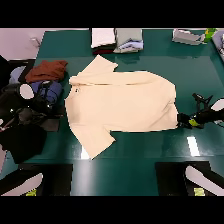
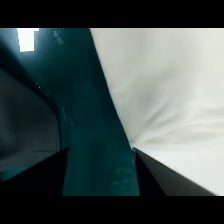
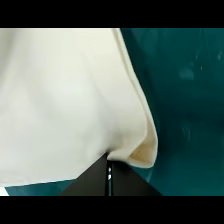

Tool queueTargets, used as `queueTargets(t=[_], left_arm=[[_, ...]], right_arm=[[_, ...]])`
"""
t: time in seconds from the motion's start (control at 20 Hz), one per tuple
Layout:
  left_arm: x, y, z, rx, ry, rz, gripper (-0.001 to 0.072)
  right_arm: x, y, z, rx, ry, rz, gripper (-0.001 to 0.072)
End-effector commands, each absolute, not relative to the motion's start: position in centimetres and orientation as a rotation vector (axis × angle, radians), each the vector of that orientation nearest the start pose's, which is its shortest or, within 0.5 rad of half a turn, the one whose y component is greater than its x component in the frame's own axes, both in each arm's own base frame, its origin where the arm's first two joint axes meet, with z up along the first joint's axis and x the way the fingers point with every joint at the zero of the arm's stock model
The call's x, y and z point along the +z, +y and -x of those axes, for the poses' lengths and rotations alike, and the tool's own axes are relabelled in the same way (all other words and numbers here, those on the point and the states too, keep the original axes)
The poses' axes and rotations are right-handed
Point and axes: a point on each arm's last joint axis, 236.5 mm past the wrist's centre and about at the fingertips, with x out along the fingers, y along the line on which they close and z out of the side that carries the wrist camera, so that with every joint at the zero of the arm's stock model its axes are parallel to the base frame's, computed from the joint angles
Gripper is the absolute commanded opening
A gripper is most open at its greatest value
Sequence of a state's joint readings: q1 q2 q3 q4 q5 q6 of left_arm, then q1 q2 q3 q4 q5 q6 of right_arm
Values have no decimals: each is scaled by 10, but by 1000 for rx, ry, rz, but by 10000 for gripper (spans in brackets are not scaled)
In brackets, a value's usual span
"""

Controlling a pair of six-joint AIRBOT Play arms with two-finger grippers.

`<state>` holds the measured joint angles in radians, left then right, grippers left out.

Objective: Fold the shirts.

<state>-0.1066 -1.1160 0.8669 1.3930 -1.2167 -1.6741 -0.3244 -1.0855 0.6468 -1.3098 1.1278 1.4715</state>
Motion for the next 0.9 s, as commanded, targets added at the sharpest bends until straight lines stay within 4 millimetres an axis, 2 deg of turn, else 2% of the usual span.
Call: queueTargets(t=[0.0, 0.15, 0.35, 0.4, 0.5, 0.55, 0.6, 0.7, 0.75, 0.8, 0.85], left_arm=[[-55, -83, -275, -124, 1481, 256, 672], [-69, -104, -275, -180, 1447, 339, 673], [-76, -123, -272, -223, 1441, 308, 670], [-80, -129, -265, -242, 1468, 288, 606], [-84, -137, -252, -274, 1519, 251, 359], [-81, -138, -252, -285, 1519, 242, 157], [-75, -138, -257, -296, 1500, 229, 28], [-43, -138, -280, -315, 1407, 188, 24], [-12, -136, -299, -322, 1310, 158, 24], [27, -133, -317, -323, 1199, 129, 24], [78, -127, -335, -321, 1063, 90, 24]], right_arm=[[-85, -22, -247, -77, 1486, -435, 13], [-85, -22, -246, -76, 1490, -436, 13], [-85, -22, -245, -75, 1494, -437, 13], [-85, -21, -245, -74, 1497, -437, 13], [-84, -21, -245, -74, 1496, -437, 13], [-81, -22, -247, -71, 1496, -435, 13], [-74, -23, -252, -67, 1485, -431, 12], [-45, -25, -270, -50, 1421, -423, 12], [-21, -26, -283, -42, 1353, -413, 12], [12, -29, -300, -37, 1251, -394, 12], [48, -30, -314, -29, 1146, -375, 12]])
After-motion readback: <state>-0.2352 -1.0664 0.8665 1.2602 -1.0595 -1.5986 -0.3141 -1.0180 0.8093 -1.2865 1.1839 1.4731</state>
